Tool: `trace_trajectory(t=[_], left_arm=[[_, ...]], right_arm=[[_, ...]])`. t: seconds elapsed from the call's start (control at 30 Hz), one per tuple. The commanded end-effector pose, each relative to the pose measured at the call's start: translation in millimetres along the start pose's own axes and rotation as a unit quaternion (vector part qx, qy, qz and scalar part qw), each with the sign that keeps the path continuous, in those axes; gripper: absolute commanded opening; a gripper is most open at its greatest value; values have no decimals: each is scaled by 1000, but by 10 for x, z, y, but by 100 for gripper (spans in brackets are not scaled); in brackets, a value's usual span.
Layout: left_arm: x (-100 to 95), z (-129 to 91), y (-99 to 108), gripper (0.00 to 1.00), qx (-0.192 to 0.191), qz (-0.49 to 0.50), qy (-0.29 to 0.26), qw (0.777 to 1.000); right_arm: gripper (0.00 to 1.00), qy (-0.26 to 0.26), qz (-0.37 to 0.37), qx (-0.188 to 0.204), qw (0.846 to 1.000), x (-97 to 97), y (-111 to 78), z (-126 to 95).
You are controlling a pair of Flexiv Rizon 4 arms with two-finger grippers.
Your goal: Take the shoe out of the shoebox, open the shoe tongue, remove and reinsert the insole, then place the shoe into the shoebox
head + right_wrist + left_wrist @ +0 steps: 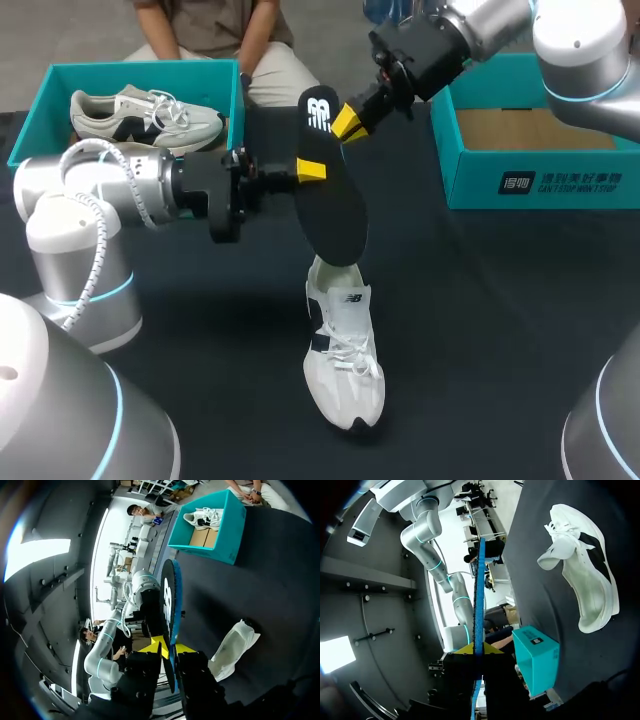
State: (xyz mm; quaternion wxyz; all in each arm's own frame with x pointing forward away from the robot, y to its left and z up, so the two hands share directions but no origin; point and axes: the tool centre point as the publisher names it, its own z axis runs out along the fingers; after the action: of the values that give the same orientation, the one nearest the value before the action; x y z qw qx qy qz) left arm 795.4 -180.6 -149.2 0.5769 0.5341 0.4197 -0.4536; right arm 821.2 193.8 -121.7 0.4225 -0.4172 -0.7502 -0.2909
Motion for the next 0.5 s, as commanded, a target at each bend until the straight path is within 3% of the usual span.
trace_trajectory(t=[0.03, 0.27, 0.5], left_arm=[[24, -11, -10, 0, 1, 1, 0, 1000], [99, -25, 16, 0, 8, -13, 7, 1000], [214, -27, 13, 0, 21, -34, 17, 999]], right_arm=[[100, -8, 5, -17, 1000, 7, -106, -43], [100, -53, 14, -40, 998, 49, -213, -229], [100, -125, 10, -67, 990, 225, -299, -537]])
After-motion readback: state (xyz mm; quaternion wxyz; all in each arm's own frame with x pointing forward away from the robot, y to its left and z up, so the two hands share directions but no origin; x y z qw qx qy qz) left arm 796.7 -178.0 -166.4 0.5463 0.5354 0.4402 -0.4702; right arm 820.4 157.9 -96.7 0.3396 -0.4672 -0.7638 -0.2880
